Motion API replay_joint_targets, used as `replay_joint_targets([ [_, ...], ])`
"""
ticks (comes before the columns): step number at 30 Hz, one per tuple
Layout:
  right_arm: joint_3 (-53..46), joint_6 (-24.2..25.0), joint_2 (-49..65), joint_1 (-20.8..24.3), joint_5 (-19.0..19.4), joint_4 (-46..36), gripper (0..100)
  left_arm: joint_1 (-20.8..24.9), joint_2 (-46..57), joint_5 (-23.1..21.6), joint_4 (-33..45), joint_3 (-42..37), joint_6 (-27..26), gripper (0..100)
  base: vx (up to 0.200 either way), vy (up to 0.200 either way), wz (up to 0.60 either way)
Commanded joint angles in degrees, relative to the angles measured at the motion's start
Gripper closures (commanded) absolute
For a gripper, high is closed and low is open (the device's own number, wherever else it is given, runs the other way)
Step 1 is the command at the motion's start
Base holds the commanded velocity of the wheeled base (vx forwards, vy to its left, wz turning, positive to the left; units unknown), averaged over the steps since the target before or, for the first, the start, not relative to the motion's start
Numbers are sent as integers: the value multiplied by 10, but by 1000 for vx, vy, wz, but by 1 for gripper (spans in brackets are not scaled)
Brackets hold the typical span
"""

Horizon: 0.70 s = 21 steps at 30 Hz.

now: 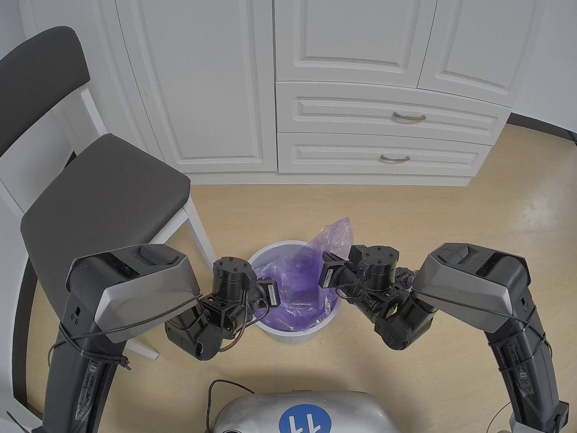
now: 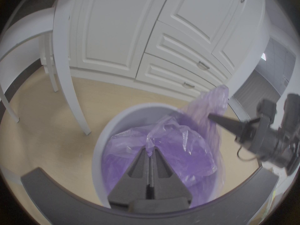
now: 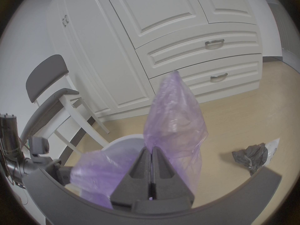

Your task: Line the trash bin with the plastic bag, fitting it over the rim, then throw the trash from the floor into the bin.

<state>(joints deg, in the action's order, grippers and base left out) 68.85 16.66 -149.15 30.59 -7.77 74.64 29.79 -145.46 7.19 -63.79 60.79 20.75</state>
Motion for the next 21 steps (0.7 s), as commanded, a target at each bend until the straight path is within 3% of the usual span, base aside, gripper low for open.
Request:
replay_joint_targets([
  [1, -53, -24, 58, -14, 23, -19, 100, -2, 54, -41, 36, -64, -26, 100, 0, 0, 0],
  [16, -152, -103, 179, -35, 42, -184, 100, -21, 185, -52, 94, -111, -54, 100, 0, 0, 0],
  [21, -168, -131, 212, -53, 48, -220, 100, -40, 229, -54, 157, -115, -68, 100, 0, 0, 0],
])
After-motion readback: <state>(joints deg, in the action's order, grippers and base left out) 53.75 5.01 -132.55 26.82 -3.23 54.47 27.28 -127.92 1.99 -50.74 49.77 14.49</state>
